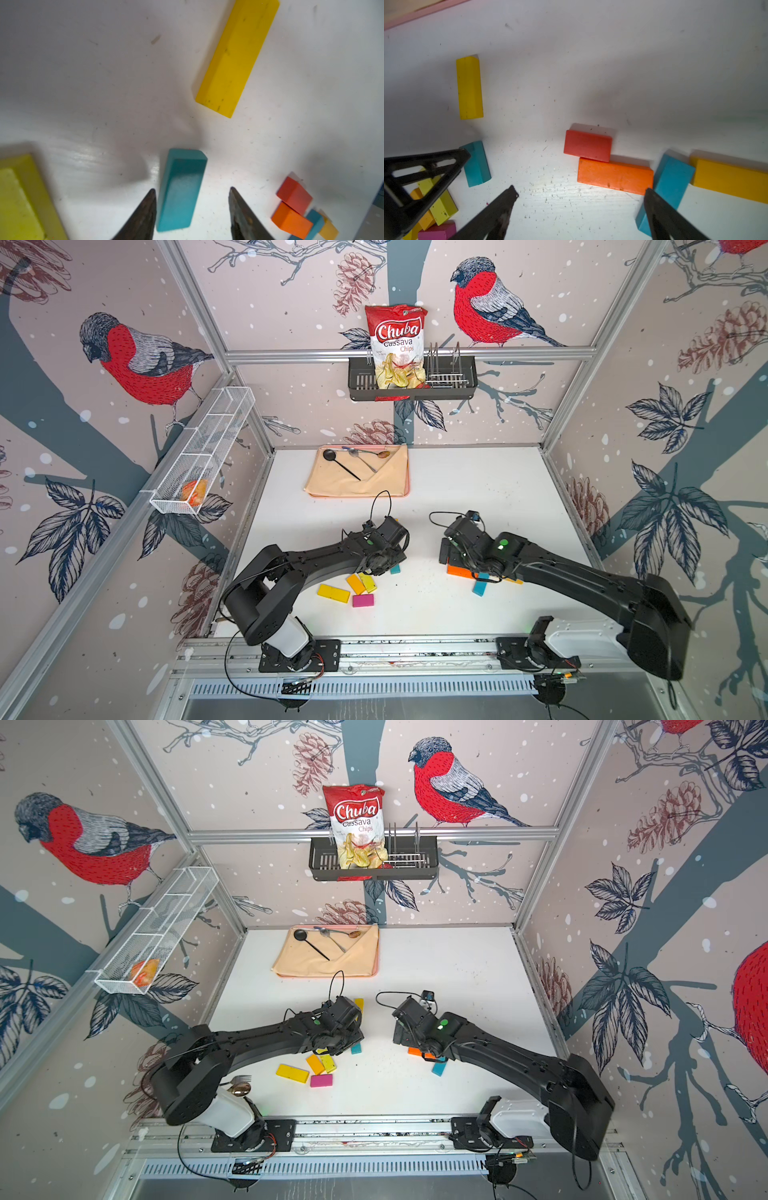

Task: Assemble the letter h with building blocks
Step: Place the building block at the center of the board, then pick up the building block from the center of the board.

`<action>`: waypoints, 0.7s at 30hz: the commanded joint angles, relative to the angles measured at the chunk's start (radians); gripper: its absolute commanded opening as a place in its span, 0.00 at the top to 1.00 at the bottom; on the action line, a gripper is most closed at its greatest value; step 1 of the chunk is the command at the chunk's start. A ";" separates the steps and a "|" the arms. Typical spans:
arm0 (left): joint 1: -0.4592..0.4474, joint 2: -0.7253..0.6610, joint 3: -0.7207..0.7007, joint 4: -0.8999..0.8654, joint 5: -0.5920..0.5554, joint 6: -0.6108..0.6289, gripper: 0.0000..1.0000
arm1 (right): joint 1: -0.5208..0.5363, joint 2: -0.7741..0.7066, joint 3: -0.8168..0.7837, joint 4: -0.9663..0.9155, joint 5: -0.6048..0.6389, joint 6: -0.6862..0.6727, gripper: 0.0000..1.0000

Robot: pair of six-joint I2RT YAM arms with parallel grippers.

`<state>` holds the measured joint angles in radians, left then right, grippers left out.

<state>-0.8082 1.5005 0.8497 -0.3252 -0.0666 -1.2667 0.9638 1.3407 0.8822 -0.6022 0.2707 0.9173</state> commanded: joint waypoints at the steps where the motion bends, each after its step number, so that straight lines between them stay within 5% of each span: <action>1: 0.010 -0.112 0.018 -0.125 -0.133 0.029 0.40 | 0.066 0.094 0.054 0.048 0.045 0.003 0.01; 5: 0.123 -0.316 -0.040 -0.257 -0.271 0.056 0.37 | 0.130 0.232 0.132 0.095 0.026 -0.018 0.01; 12: 0.453 -0.561 -0.155 -0.292 -0.188 0.253 0.36 | 0.192 0.450 0.288 0.116 -0.004 -0.045 0.02; 21: 0.509 -0.544 -0.155 -0.246 -0.142 0.360 0.38 | 0.208 0.584 0.370 0.055 -0.009 -0.058 0.05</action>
<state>-0.3038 0.9501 0.6945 -0.5865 -0.2276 -0.9607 1.1667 1.9015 1.2346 -0.5034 0.2581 0.8658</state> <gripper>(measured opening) 0.619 0.959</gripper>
